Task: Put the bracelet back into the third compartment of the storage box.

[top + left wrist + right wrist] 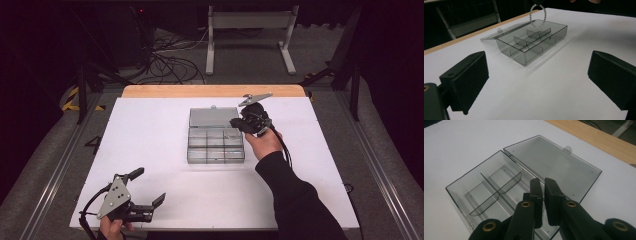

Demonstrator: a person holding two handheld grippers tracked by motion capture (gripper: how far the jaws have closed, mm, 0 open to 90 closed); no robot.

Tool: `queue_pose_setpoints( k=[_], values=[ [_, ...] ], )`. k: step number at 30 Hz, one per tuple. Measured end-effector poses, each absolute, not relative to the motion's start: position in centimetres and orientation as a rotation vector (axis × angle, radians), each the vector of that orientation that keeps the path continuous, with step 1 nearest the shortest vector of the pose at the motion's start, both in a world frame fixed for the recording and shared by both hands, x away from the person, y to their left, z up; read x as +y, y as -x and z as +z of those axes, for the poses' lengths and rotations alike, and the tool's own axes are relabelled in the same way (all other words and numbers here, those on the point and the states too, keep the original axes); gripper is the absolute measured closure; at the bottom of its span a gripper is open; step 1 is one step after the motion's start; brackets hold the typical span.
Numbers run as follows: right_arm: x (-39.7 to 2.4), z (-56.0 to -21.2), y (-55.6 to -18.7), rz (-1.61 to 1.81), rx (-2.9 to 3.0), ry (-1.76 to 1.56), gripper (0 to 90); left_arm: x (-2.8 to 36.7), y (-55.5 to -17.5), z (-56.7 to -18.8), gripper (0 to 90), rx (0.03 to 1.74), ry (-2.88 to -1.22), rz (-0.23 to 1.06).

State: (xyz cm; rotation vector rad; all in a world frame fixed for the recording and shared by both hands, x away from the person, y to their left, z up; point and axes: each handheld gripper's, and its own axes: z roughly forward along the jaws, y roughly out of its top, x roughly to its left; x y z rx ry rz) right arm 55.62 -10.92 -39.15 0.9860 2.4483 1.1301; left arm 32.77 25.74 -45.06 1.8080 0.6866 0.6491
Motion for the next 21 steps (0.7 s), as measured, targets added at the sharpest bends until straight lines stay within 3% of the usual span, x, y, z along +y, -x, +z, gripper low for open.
queue_pose_setpoints(
  k=[21],
  values=[
    [-10.4, -41.5, -56.4, 1.121, 2.475, -1.087, 86.1, 25.7, -32.8, -45.0, 3.9, 0.682, -1.809, 0.652]
  ],
)
